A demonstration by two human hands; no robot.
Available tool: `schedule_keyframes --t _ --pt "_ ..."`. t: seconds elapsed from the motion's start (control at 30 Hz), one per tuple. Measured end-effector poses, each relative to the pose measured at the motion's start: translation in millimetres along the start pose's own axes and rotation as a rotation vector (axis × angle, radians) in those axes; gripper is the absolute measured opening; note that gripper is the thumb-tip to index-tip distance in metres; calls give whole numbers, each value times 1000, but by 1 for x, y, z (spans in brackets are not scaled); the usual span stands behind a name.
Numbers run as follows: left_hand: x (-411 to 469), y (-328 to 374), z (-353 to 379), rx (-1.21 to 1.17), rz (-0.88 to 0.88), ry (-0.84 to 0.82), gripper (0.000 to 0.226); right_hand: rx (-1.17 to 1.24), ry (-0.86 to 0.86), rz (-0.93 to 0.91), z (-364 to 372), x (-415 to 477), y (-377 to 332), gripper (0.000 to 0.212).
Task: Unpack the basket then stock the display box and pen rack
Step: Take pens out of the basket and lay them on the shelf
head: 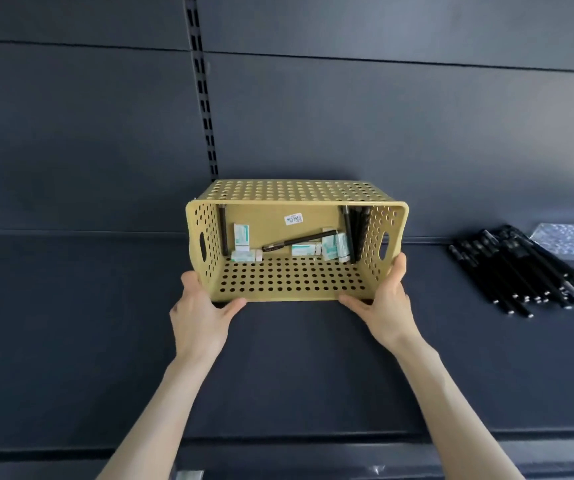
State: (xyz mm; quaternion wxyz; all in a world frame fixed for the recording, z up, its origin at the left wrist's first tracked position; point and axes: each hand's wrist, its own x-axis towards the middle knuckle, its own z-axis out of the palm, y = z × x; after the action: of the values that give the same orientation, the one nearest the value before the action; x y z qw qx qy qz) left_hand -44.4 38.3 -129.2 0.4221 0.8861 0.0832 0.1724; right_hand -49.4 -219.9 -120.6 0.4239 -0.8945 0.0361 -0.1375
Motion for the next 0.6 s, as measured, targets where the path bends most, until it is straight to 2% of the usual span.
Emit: schedule_keyframes --t 0.03,0.1,0.17,0.2,0.27,0.33,0.37,0.5,0.6 --pt "1 1 0 13 -7 -2 58 25 0 12 0 0 0 84" --pt "4 2 -1 30 -21 17 57 48 20 30 2 -2 1 96" --pt "6 4 -1 -11 -33 62 58 -6 130 30 4 -9 -2 103" --pt "7 5 0 -59 -40 85 56 -26 210 0 5 -14 -3 98" --pt "10 9 4 -177 -61 119 48 -14 333 -88 8 -21 -7 72" --pt "14 11 8 -253 -74 137 38 -3 300 -131 13 -20 -14 50" --pt "15 11 9 -274 -75 144 35 -17 249 -139 17 -16 -17 48" --pt "15 4 13 -273 -55 192 11 -225 167 -114 34 14 -23 74" --pt "16 -3 13 -249 -24 191 8 -263 131 -65 44 35 -23 93"
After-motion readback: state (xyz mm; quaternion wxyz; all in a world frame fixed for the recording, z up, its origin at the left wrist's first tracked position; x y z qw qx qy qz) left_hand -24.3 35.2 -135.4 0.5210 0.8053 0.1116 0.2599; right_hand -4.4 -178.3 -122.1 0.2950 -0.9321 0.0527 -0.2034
